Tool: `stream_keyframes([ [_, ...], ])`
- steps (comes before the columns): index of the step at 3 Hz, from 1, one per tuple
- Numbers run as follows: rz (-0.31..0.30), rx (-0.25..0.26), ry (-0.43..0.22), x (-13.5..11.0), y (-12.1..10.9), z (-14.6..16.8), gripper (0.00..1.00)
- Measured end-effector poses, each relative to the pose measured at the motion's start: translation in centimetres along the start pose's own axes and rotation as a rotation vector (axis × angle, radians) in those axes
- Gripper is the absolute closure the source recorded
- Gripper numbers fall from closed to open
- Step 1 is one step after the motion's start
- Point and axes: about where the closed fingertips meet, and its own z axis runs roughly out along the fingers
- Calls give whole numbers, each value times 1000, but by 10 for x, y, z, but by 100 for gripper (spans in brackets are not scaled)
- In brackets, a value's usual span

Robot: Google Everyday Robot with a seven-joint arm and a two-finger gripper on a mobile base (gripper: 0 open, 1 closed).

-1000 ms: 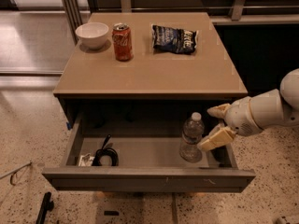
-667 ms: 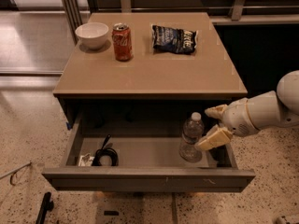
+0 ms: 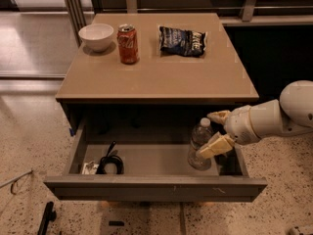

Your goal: Pick water bottle from top drawer and place on counter

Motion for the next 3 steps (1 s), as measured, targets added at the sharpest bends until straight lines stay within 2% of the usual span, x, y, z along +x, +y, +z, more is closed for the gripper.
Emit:
stream_keyframes([
  [1,-14,8,-26,-1,-3,11,16],
  [3,-23,-9,-65,-10,-1,31,18],
])
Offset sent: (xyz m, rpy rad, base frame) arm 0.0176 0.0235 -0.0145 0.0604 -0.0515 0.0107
